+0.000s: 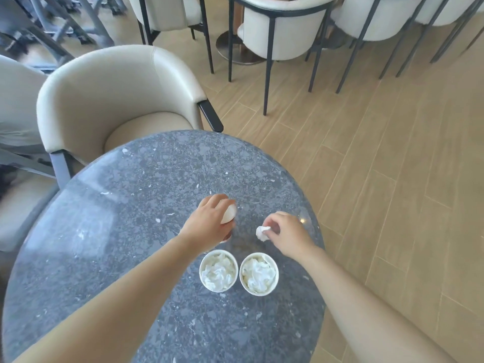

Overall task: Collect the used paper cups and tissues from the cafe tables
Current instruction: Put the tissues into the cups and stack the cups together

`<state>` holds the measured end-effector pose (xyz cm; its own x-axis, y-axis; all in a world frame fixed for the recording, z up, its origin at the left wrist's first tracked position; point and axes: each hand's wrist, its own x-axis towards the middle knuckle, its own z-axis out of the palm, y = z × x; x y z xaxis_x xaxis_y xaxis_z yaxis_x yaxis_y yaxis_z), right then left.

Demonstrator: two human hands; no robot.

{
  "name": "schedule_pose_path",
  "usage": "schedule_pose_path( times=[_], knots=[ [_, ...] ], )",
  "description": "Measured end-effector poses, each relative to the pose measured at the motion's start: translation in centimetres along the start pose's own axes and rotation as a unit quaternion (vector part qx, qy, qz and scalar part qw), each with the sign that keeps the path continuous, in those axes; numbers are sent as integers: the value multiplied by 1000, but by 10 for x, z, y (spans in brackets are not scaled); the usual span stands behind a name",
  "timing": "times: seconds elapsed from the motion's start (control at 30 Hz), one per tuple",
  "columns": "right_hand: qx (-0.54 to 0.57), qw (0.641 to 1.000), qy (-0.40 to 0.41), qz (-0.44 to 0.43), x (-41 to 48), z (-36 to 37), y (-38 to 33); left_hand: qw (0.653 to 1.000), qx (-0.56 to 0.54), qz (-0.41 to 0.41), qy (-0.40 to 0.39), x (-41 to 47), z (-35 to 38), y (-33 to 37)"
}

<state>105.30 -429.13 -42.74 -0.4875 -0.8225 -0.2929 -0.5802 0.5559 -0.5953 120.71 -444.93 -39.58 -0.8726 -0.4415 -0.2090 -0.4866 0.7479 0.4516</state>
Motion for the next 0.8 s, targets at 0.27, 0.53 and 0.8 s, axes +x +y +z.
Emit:
schedule_pose_path(
  times=[0.27,0.53,0.8],
  knots=[
    [28,997,47,-52,-46,-18,-45,999,20,27,-30,-30,0,-3],
    [-63,997,9,-43,-83,-1,-48,999,13,45,3,-65,-8,-6],
    [-48,998,3,-33,-96,13,-49,992,57,103,-54,-89,2,-5]
  ],
)
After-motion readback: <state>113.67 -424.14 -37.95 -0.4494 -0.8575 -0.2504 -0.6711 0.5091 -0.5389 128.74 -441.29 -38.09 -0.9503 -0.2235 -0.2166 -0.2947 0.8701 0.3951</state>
